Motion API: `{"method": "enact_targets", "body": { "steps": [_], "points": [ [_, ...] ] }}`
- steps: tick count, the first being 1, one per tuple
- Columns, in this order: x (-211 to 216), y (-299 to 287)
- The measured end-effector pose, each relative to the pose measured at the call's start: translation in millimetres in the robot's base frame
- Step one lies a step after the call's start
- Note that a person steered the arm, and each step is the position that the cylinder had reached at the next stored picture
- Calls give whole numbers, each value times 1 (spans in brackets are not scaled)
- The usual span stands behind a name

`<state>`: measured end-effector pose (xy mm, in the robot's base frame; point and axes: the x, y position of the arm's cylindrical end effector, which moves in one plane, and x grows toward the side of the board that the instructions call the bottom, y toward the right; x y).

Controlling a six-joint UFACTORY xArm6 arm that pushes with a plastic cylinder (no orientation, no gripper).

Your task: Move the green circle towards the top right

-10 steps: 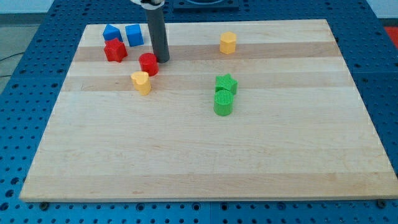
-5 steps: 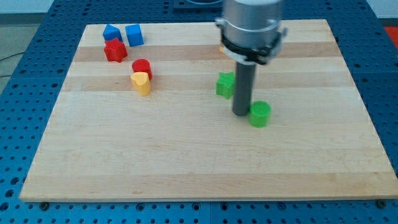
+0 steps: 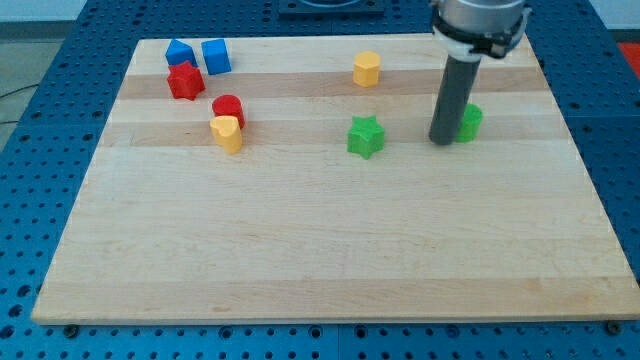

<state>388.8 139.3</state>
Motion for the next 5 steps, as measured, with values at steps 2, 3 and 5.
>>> {"method": "enact_targets", "body": {
  "steps": [2,3,5],
  "points": [
    [3,66],
    [12,80],
    [-88,86]
  ]
}}
